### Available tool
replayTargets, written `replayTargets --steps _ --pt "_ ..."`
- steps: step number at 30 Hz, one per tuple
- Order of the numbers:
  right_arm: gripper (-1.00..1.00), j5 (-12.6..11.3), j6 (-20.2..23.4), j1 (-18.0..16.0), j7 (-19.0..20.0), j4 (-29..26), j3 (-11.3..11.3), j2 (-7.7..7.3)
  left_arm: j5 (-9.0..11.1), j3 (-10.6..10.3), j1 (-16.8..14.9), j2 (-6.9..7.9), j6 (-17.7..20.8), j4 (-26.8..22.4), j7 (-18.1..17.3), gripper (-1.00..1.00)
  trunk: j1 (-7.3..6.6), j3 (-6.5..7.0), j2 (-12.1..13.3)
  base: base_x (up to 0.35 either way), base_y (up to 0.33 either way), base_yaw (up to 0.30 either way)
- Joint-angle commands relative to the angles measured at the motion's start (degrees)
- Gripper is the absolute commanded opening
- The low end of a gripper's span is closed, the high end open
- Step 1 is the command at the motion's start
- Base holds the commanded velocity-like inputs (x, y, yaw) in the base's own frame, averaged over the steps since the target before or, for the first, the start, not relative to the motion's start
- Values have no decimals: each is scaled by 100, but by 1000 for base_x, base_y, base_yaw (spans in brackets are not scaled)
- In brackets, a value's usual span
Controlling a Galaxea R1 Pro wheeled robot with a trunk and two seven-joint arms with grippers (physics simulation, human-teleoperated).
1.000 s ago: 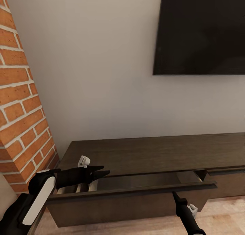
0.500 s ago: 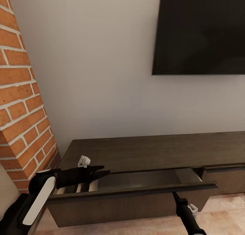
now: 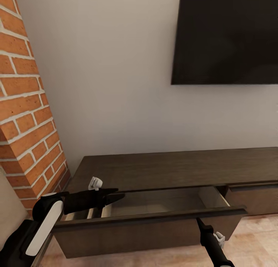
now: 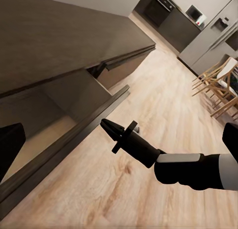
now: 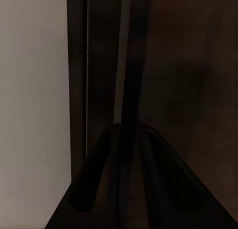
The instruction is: Place each of the two pumpkins and all three candles from the living room inside a cabinet in the living room (use any cabinet), then make sure every cabinet is closed, and position the cauldron so it is next to a table in the living room.
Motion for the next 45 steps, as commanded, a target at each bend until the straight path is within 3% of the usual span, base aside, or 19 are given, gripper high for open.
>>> replayTargets --steps 1,13,25,45 --pt "-100 -43 86 -7 205 4 226 0 19 -5 -5 4 26 1 1 100 -3 -4 -3 -22 0 0" --pt "-100 -31 86 -7 204 0 220 0 19 -5 -5 6 26 1 -4 100 -3 -4 -3 -86 0 0" --pt "-100 -27 92 -7 196 1 220 -7 19 -5 -5 1 26 1 -5 100 -3 -4 -3 -279 0 0" --pt "-100 -14 94 -7 196 -5 220 -8 19 -5 -5 -3 26 1 -5 100 -3 -4 -3 -73 0 0"
